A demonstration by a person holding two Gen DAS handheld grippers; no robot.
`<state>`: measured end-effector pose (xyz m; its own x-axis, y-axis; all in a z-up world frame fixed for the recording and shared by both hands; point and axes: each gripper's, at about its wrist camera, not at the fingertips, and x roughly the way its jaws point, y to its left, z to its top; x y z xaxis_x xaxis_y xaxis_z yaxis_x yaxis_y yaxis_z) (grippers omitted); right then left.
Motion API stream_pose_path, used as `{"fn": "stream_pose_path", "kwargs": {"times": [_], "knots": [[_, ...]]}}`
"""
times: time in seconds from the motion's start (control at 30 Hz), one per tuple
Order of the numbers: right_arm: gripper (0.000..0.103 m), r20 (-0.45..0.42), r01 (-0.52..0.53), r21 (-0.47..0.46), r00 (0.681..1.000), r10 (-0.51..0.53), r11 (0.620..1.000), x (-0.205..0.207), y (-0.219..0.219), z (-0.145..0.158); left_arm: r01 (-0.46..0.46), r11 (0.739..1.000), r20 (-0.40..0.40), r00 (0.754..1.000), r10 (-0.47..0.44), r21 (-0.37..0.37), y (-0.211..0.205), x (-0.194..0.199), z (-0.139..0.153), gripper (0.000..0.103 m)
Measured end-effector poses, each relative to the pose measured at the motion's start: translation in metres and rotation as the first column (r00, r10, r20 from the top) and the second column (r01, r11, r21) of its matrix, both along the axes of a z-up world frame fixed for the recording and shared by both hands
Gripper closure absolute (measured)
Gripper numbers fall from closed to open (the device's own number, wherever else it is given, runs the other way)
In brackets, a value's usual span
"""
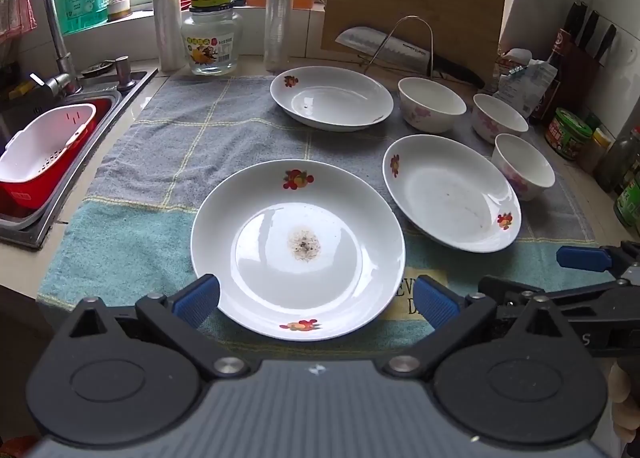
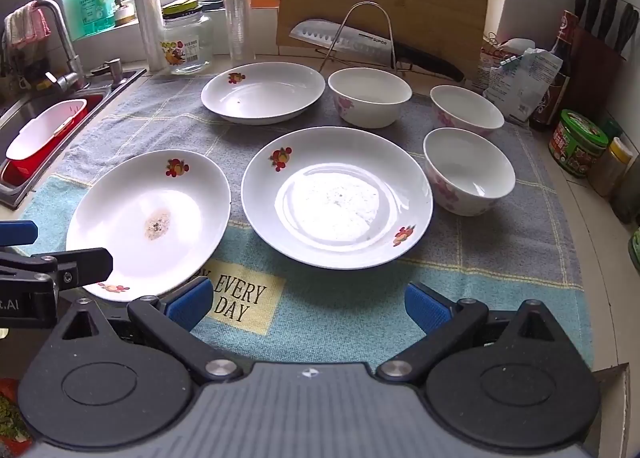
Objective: Organize plates and bowls
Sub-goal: 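Move the left gripper to the rim of the stained white plate, then grasp the stained white plate rim with the left gripper and lift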
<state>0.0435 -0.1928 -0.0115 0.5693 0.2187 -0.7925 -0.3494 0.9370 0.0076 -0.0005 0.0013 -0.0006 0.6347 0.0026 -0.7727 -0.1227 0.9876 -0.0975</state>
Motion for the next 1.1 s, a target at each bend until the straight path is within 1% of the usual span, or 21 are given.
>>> {"fn": "stream_pose_path", "kwargs": {"times": [0.17, 0.33, 0.37, 0.43, 0.5, 0.77, 0.8, 1.0, 1.1], "knots": [[0.000, -0.007, -0.085, 0.013, 0.996, 0.085, 0.996, 0.004, 0.006, -0.018, -0.038, 0.999, 0.006, 0.999, 0.038, -0.003, 0.012, -0.005, -0.005, 0.001], [0.000, -0.018, -0.187, 0.043, 0.982, 0.188, 0.981, 0.004, 0.019, -0.037, -0.088, 0.996, 0.017, 0.996, 0.088, -0.009, 0.028, -0.012, -0.008, 0.001], [0.000, -0.024, -0.204, 0.046, 0.978, 0.206, 0.978, 0.004, 0.023, -0.042, -0.097, 0.995, 0.008, 0.995, 0.097, 0.013, 0.025, -0.009, -0.009, 0.001], [0.000, -0.033, -0.241, 0.051, 0.970, 0.242, 0.969, 0.005, 0.029, -0.049, -0.129, 0.992, 0.011, 0.992, 0.129, 0.015, 0.030, -0.009, -0.010, 0.001], [0.000, -0.036, -0.280, 0.046, 0.959, 0.281, 0.959, 0.006, 0.037, -0.057, -0.151, 0.988, 0.020, 0.988, 0.151, 0.012, 0.034, -0.009, -0.010, 0.001], [0.000, -0.009, -0.416, 0.078, 0.909, 0.418, 0.906, 0.012, 0.060, -0.071, -0.220, 0.975, -0.001, 0.975, 0.220, 0.028, 0.042, -0.003, -0.013, 0.001], [0.000, -0.007, -0.428, 0.077, 0.903, 0.430, 0.901, 0.014, 0.062, -0.073, -0.225, 0.974, -0.025, 0.974, 0.225, 0.030, 0.041, -0.001, -0.014, 0.001], [0.000, 0.054, -0.511, 0.017, 0.859, 0.509, 0.860, 0.018, 0.077, -0.080, -0.242, 0.970, -0.021, 0.970, 0.243, 0.022, 0.040, 0.009, -0.013, 0.001], [0.000, 0.068, -0.546, 0.019, 0.837, 0.543, 0.838, 0.019, 0.078, -0.081, -0.240, 0.971, -0.022, 0.970, 0.240, 0.025, 0.038, 0.012, -0.011, 0.001]]}}
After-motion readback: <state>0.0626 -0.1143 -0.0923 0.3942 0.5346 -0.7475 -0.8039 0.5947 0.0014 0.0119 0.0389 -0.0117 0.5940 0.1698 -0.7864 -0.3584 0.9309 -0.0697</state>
